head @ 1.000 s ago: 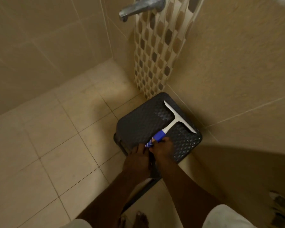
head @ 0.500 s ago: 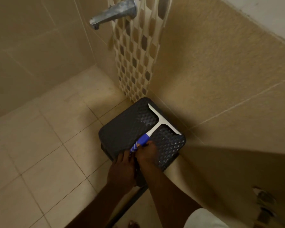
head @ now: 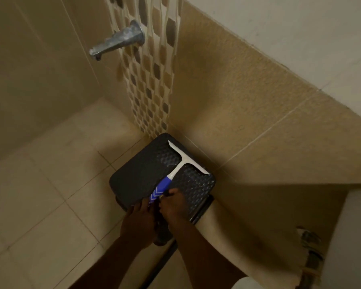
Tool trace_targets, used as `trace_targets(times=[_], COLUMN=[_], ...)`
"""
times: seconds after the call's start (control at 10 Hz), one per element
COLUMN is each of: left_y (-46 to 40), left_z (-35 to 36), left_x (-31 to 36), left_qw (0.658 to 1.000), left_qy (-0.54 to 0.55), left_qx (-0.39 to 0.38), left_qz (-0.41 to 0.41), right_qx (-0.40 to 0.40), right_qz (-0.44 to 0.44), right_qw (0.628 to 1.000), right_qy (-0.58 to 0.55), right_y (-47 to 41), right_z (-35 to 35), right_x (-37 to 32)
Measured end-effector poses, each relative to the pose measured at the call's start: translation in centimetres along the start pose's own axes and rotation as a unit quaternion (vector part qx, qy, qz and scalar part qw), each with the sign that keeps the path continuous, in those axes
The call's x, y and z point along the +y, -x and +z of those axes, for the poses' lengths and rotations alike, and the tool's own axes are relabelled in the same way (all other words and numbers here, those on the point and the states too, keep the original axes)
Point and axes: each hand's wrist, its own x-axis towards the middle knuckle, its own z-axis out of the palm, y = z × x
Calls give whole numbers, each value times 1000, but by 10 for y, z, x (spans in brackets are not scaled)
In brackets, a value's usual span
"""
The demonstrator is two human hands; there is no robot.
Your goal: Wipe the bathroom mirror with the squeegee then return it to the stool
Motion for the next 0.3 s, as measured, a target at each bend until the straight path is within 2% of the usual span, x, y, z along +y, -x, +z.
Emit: trace_targets(times=[0.3], left_y=[17], left_z=[-23], left_x=[-2], left_qw=[998], left_qy=[-11], left_qx=[-57], left_qz=[18], right_qx=[-9], right_qz=[-5], right_qw=[1000], right_qy=[1], right_y=[23], right_z=[-26], right_x=[-2])
